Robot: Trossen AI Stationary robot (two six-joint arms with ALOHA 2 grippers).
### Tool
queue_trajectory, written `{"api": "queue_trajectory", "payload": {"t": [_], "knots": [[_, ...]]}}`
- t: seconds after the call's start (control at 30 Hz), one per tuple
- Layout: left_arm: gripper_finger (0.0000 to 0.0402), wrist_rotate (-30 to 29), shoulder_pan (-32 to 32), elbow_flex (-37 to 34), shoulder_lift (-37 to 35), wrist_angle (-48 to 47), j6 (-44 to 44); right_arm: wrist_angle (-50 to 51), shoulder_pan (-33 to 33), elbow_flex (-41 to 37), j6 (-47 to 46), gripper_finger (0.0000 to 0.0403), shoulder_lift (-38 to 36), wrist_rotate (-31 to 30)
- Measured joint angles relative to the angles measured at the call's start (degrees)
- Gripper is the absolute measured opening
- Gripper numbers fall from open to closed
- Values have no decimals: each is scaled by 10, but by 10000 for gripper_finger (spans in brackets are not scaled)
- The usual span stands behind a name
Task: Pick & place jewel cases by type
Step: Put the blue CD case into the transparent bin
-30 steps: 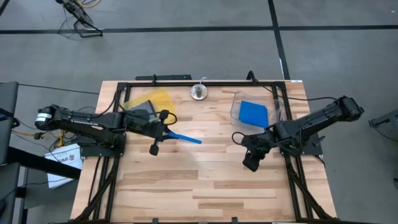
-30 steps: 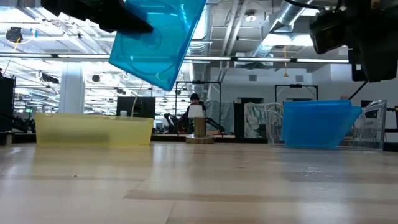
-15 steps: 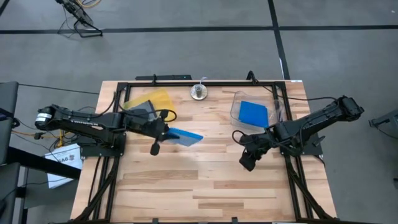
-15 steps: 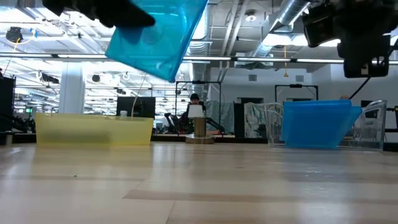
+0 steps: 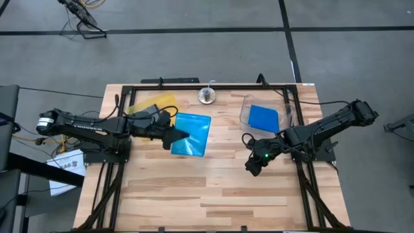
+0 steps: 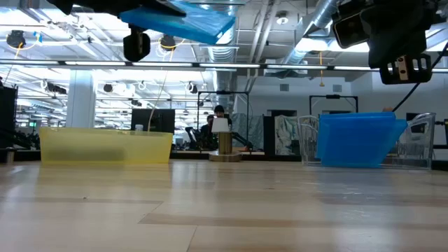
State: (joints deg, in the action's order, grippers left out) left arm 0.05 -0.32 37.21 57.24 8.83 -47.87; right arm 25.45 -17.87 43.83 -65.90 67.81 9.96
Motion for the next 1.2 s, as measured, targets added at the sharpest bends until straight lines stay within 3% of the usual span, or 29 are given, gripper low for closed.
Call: {"api": "queue_trajectory", "payload": {"t": [0.1,0.33,0.47,0.8,1.2], "knots": [[1,-33,0,0,4,21,-12,-4,0,0,-29,0,0,7],[1,-68,0,1,43,196,-10,-8,0,0,-124,0,0,22],[1,-34,0,0,79,291,-7,-9,0,0,-161,0,0,26],[0,57,0,0,141,407,4,-9,0,0,-215,0,0,25],[0,102,0,0,140,426,57,-9,0,0,-242,0,0,25]]}}
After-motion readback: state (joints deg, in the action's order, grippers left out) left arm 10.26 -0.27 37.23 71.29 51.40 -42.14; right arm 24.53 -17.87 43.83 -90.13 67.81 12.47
